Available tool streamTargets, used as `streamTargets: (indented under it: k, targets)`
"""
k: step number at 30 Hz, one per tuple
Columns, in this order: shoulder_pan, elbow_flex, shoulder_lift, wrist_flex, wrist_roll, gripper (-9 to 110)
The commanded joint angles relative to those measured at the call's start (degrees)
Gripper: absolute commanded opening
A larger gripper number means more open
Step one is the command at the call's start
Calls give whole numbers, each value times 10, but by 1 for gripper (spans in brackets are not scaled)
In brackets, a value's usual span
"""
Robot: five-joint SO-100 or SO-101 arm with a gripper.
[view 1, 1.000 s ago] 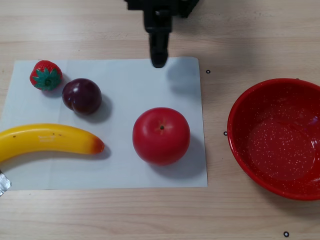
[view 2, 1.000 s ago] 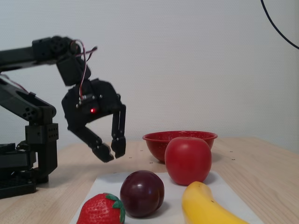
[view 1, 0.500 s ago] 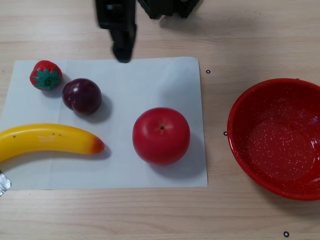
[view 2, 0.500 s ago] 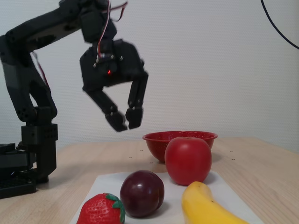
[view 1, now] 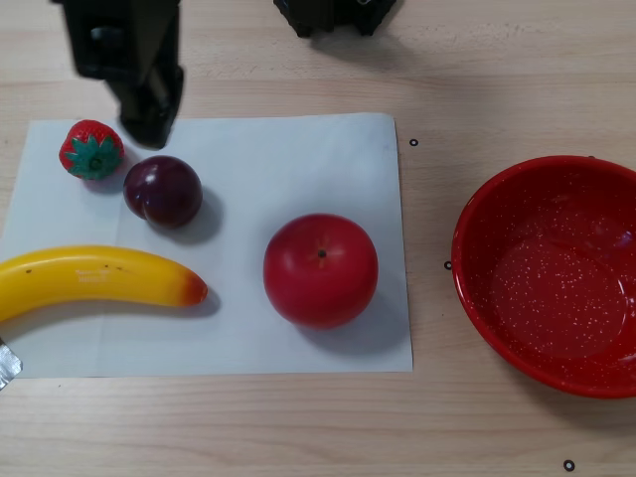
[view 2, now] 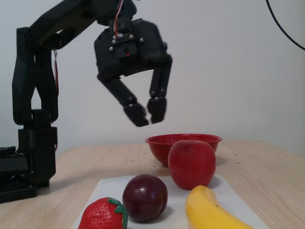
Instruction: Grasp the banana and put it in the red bowl.
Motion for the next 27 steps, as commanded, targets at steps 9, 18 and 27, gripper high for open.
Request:
streamTargets:
  k: [9,18,27]
  targets:
    - [-50,-305,-166,71,39,0]
    - [-75,-370,-260,74,101,3]
    - [-76,-368,-296,69,102,22]
